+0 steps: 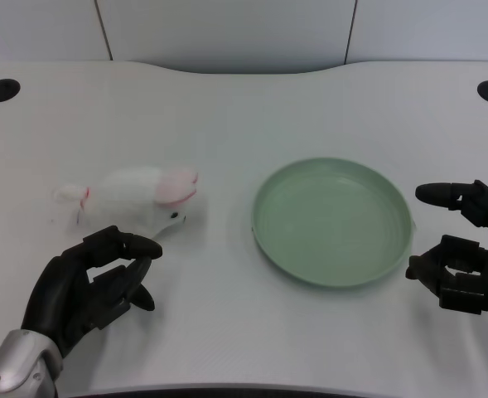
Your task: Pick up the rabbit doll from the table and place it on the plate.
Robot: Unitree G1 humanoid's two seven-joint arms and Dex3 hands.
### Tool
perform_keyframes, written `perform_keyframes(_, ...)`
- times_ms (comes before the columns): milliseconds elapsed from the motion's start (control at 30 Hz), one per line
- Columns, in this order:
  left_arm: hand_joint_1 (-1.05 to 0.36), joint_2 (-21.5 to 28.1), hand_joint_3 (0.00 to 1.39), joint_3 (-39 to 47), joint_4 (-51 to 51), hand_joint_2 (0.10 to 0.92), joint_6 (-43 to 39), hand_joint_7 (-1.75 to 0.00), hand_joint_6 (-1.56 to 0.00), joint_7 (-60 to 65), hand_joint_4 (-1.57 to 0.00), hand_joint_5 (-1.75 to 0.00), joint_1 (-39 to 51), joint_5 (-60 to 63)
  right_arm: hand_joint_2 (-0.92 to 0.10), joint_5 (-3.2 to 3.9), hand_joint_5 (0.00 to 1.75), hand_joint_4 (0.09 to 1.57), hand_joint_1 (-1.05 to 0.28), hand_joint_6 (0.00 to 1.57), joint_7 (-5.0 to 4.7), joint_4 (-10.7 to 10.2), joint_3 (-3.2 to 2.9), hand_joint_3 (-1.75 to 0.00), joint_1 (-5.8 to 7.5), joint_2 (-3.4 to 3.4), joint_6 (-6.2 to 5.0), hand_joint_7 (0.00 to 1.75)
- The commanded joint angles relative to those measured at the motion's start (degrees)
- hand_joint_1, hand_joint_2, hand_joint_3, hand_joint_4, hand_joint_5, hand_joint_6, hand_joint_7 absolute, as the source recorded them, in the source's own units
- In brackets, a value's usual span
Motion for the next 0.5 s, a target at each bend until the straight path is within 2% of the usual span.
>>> perform_keyframes(33, -0.39, 0.37, 0.41, 0.4, -0.71, 0.921, 0.42, -1.06, -0.62, 1.02, -0.65, -1.58, 0.61, -0.11, -0.55, 0.27, 1.07, 1.03, 0.19, 0.8, -1.21, -0.93, -0.73, -0.76, 0.29, 0.14, -0.55, 0.89)
perform_keyframes(100, -0.39, 0.38, 0.41, 0.41, -0.9, 0.921, 0.52, -1.06, -0.62, 0.98, -0.65, -1.58, 0.71, -0.15, -0.57, 1.22, 1.08, 0.99, 0.19, 0.74, -1.38, -1.12, -1.09, -0.75, 0.23, 0.55, 0.2, 0.92)
perform_keyframes(167, -0.38, 0.32, 0.41, 0.46, -1.04, 0.921, 0.58, -1.05, -0.63, 0.93, -0.65, -1.58, 0.79, -0.29, -0.6, 1.57, 1.11, 0.9, 0.2, 0.67, -1.77, -1.46, -1.24, -0.76, 0.3, 0.79, 0.79, 0.99)
perform_keyframes(200, -0.38, 0.3, 0.41, 0.48, -1.07, 0.921, 0.6, -1.05, -0.63, 0.92, -0.65, -1.58, 0.81, -0.33, -0.6, 1.59, 1.12, 0.89, 0.21, 0.66, -1.9, -1.55, -1.22, -0.77, 0.33, 0.8, 0.86, 1.01)
perform_keyframes(267, -0.38, 0.35, 0.41, 0.45, -0.91, 0.921, 0.21, -1.04, -0.63, 0.75, -0.64, -1.57, 0.86, -0.27, -0.6, 2.71, 1.18, 0.84, 0.21, 0.62, -1.65, -1.53, -1.56, -0.8, 0.39, 1.13, 0.87, 1.06)
perform_keyframes(333, -0.38, 0.39, 0.4, 0.5, -0.86, 0.921, -0.01, -1.02, -0.63, 0.88, -0.65, -1.56, 0.95, -0.15, -0.59, 2.88, 1.23, 0.8, 0.2, 0.6, -2.05, -1.54, -1.6, -0.83, 0.54, 1.25, 0.6, 1.11)
perform_keyframes(400, -0.38, 0.3, 0.4, 0.68, -0.94, 0.921, 0.31, -1.01, -0.64, 1.05, -0.65, -1.56, 0.96, -0.35, -0.58, 3.4, 1.28, 0.79, 0.18, 0.58, -2.19, -1.57, -1.8, -0.86, 0.58, 1.52, 0.49, 1.13)
perform_keyframes(433, -0.38, 0.32, 0.4, 0.76, -1.0, 0.921, 0.51, -1.01, -0.65, 1.04, -0.66, -1.55, 0.94, -0.46, -0.57, 4.13, 1.31, 0.78, 0.18, 0.57, -2.32, -1.89, -2.08, -0.89, 0.6, 1.94, 0.86, 1.15)
perform_keyframes(500, -0.38, 0.33, 0.4, 1.06, -0.95, 0.921, 0.86, -1.0, -0.65, 0.63, -0.66, -1.55, 0.82, -1.11, -0.56, 4.89, 1.39, 0.76, 0.16, 0.55, -2.6, -2.26, -2.35, -0.92, 0.59, 2.43, 1.5, 1.2)
